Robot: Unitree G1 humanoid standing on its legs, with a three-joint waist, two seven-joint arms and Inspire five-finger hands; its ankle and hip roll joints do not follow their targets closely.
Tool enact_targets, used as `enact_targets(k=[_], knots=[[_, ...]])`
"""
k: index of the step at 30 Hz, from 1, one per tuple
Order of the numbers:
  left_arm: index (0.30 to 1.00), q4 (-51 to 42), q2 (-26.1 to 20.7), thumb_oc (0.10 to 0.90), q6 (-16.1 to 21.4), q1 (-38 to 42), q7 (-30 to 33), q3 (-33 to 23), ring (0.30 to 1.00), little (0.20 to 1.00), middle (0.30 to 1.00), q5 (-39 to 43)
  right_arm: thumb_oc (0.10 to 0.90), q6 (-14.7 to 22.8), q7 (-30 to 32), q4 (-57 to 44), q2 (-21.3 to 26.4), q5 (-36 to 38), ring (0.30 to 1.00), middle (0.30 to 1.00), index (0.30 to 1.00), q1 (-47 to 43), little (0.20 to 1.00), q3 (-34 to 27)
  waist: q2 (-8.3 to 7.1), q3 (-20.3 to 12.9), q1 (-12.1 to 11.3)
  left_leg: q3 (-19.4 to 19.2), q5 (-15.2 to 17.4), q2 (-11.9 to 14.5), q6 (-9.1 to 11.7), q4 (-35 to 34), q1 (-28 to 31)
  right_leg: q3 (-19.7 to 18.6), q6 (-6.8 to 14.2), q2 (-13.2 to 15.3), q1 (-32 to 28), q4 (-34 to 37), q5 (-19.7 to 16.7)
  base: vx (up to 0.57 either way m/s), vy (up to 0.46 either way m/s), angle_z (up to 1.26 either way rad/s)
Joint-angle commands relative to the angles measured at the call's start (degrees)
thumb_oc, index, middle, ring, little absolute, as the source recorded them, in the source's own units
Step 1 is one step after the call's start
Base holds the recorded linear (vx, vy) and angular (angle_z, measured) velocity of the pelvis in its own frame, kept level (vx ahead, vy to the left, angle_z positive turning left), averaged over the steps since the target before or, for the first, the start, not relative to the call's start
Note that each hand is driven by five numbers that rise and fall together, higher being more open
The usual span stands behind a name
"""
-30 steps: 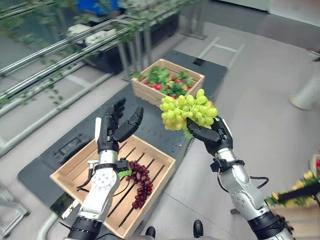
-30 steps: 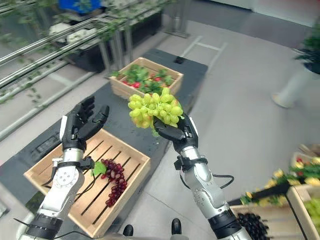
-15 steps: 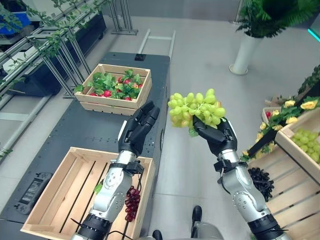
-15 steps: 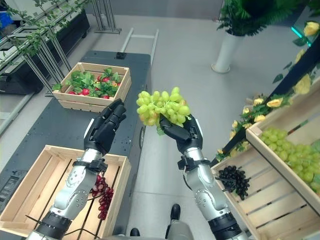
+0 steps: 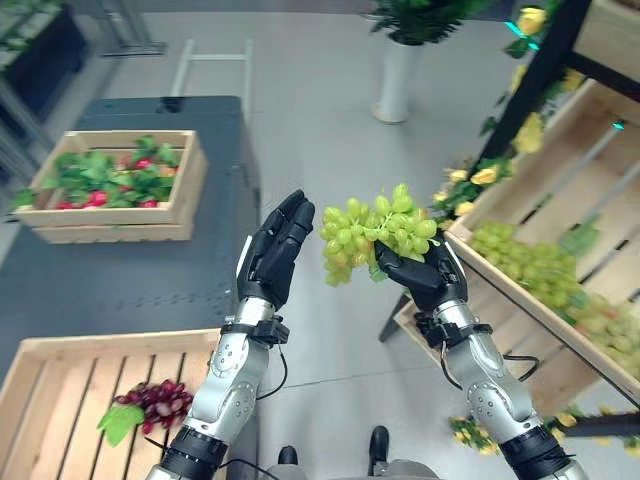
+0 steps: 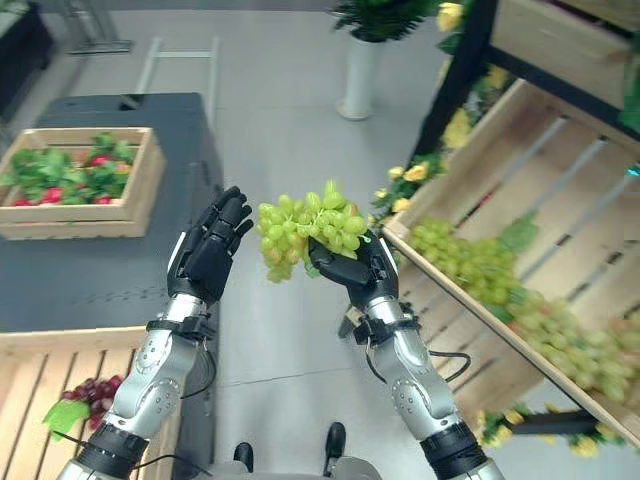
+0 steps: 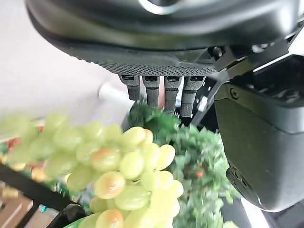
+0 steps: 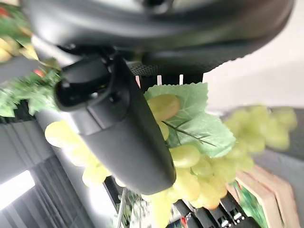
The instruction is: Pick up the fruits from the basket on one side to the basket on the other side
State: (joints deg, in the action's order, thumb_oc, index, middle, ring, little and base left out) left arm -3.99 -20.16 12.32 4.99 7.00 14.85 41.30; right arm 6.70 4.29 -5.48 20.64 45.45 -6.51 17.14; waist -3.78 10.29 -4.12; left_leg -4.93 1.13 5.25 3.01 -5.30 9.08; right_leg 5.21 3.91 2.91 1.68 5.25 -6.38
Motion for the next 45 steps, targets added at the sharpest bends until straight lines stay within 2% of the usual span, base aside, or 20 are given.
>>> enact_targets(k=[1,7,8,11,16,18,20,22,28,33,35,38,45], knots=[[0.9,-5.4,0.7,0.8,5.9,5.2,-2.3,-1.4,0.9,0.9,0.9,0.4,0.4,7.8,-8.7,-11.2,-1.7,4.6,0.3,0.3,0.3,-6.6,0.3,-5.9,1.89,-8.2,0.5,3.1,-0.5,-1.8,0.5,0.3,-6.1,3.6,2.9,4.2,-5.9,-0.3,4.6,-0.08,0.075,-0.34],[0.9,-3.8,0.5,0.8,6.5,6.2,-3.1,0.5,0.9,0.9,0.9,-0.4,0.4,11.7,-8.1,-13.6,-2.8,11.3,0.3,0.3,0.3,-8.4,0.3,-9.3,2.01,-8.2,1.6,2.2,0.1,-1.3,0.6,0.3,-5.8,4.1,3.4,5.2,-5.9,-0.3,4.2,-0.04,0.064,-0.01],[0.9,-3.9,0.2,0.8,6.0,6.4,-2.9,0.5,0.9,0.9,0.9,0.6,0.4,13.4,-7.1,-13.9,-2.9,12.4,0.3,0.3,0.3,-9.1,0.3,-10.2,2.14,-8.4,1.7,1.8,0.2,-1.3,0.5,0.3,-5.5,4.0,3.5,5.5,-6.0,-0.3,4.1,0.01,0.085,0.01],[0.9,-3.6,-0.2,0.8,5.0,6.9,-2.8,-0.2,0.9,0.9,0.9,1.2,0.4,15.6,-5.4,-14.2,-2.9,14.5,0.3,0.3,0.3,-11.1,0.3,-12.5,2.29,-8.8,2.0,0.9,0.6,-1.0,0.5,0.3,-4.9,3.6,3.8,5.9,-6.1,-0.3,4.2,0.01,0.064,0.0],[0.9,-2.4,-0.3,0.8,5.0,8.1,-2.1,-0.5,0.9,0.9,0.9,1.3,0.4,16.9,-1.8,-13.7,-2.8,17.2,0.3,0.3,0.3,-14.3,0.3,-15.2,2.29,-9.3,2.4,0.2,0.4,-0.6,0.5,0.3,-4.8,2.4,3.8,5.9,-5.6,-0.3,3.8,0.01,0.017,-0.01],[0.9,-1.8,-0.1,0.8,4.9,8.5,-2.0,-0.6,0.9,0.9,0.9,1.6,0.4,17.7,0.7,-13.0,-3.0,17.1,0.3,0.3,0.3,-15.5,0.3,-16.1,2.28,-9.4,2.5,-0.1,0.5,-0.4,0.5,0.3,-4.6,2.0,3.8,6.0,-5.5,-0.3,3.9,0.02,0.012,-0.05],[0.9,-1.2,-0.3,0.8,4.6,8.9,-1.9,-0.4,0.9,0.9,0.9,1.6,0.4,19.1,5.9,-12.1,-3.1,15.3,0.3,0.3,0.3,-16.7,0.3,-17.2,2.25,-9.6,2.6,-0.4,0.7,-0.3,0.5,0.3,-4.3,1.8,3.9,6.0,-5.7,-0.3,3.9,0.03,0.002,-0.08],[0.9,-0.6,-0.5,0.8,5.0,9.1,-1.5,0.3,0.9,0.9,0.9,1.7,0.4,20.1,13.9,-10.7,-2.7,10.0,0.3,0.3,0.3,-17.7,0.3,-18.3,2.13,-9.8,2.7,-0.6,0.7,-0.1,0.5,0.3,-4.1,1.5,3.9,6.0,-5.8,-0.3,3.8,0.04,-0.007,-0.13],[0.9,-0.2,-1.4,0.8,4.7,8.4,-1.5,0.3,0.9,0.9,0.9,2.5,0.4,19.0,24.4,-6.9,-1.2,3.0,0.3,0.3,0.3,-19.4,0.3,-21.0,1.96,-9.9,3.2,-1.5,0.8,0.3,0.5,0.3,-3.6,0.6,4.0,5.8,-5.6,-0.3,3.5,0.02,-0.002,-0.05],[0.9,0.1,-2.1,0.8,4.4,7.7,-3.5,0.6,0.9,0.9,0.9,3.9,0.4,16.8,29.4,-3.0,1.2,1.6,0.3,0.3,0.3,-20.2,0.3,-22.3,1.63,-10.0,3.7,-2.5,0.8,0.9,0.5,0.3,-3.3,-0.6,3.9,5.5,-5.2,-0.3,3.3,0.0,-0.004,-0.01],[0.9,0.1,-2.0,0.8,4.5,7.7,-3.8,1.2,0.9,0.9,0.9,4.1,0.4,15.8,30.2,-1.8,1.9,1.0,0.3,0.3,0.3,-20.7,0.3,-22.4,1.55,-9.9,3.9,-2.7,0.8,1.1,0.6,0.3,-3.2,-0.9,4.0,5.4,-5.1,-0.3,3.3,0.01,-0.024,-0.07],[0.9,0.1,-1.9,0.8,4.5,7.9,-5.1,3.0,0.9,0.9,0.9,4.4,0.4,11.8,30.7,2.2,4.3,-1.4,0.3,0.3,0.3,-21.3,0.3,-21.9,1.42,-10.1,4.3,-3.5,0.8,1.6,0.7,0.3,-3.1,-1.9,3.9,5.1,-4.4,-0.3,3.0,0.01,-0.03,-0.14],[0.9,0.9,-1.5,0.8,4.6,8.6,-6.5,5.6,0.9,0.9,0.9,5.5,0.4,7.5,30.2,10.9,9.4,-4.4,0.3,0.3,0.3,-21.4,0.3,-21.4,1.23,-10.2,5.6,-4.7,0.8,2.5,1.1,0.3,-2.9,-3.3,4.0,4.7,-3.5,-0.3,2.6,0.0,-0.023,-0.15]])
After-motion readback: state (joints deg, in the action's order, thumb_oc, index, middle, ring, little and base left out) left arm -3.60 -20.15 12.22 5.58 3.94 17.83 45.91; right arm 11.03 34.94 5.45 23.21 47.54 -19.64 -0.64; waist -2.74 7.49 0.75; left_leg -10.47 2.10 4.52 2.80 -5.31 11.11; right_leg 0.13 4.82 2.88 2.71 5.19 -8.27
